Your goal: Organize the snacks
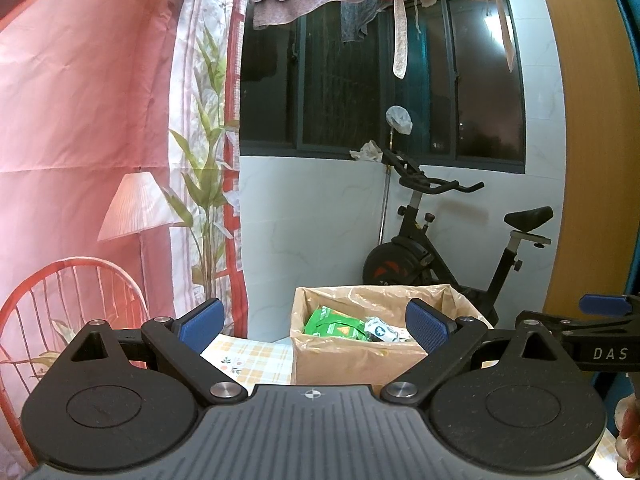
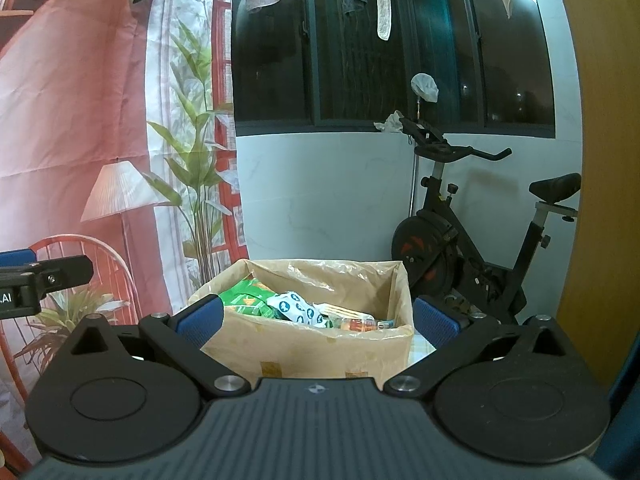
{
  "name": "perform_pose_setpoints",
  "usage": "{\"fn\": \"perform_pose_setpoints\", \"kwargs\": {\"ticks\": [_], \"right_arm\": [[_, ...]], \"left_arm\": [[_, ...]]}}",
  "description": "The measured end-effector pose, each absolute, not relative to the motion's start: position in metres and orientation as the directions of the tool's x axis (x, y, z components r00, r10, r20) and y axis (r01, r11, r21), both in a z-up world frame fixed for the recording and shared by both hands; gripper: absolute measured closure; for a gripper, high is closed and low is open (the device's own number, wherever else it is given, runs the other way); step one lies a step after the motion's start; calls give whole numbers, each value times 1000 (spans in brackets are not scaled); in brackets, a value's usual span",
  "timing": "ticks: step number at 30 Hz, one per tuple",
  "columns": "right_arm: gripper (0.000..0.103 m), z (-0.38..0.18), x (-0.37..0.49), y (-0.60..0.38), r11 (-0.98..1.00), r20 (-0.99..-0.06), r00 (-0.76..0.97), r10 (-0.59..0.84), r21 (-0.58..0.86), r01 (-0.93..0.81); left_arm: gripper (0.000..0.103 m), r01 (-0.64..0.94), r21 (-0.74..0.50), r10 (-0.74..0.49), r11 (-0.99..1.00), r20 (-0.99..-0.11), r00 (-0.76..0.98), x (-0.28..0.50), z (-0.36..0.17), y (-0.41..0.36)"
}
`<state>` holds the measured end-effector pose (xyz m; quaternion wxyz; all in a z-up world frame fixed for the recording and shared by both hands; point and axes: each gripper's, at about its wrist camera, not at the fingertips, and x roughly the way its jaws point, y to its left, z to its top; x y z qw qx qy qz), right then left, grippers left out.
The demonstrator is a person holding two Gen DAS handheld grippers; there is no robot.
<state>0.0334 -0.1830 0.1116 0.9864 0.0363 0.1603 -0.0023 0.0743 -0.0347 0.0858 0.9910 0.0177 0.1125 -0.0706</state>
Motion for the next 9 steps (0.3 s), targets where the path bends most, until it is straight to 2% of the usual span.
{"fn": "perform_pose_setpoints", "kwargs": {"ticks": [9], "right_arm": [[0, 108, 35, -179, 997, -325, 946, 5, 72, 20]], "left_arm": [[5, 164, 33, -154, 986, -206, 966, 71, 82, -36]]}}
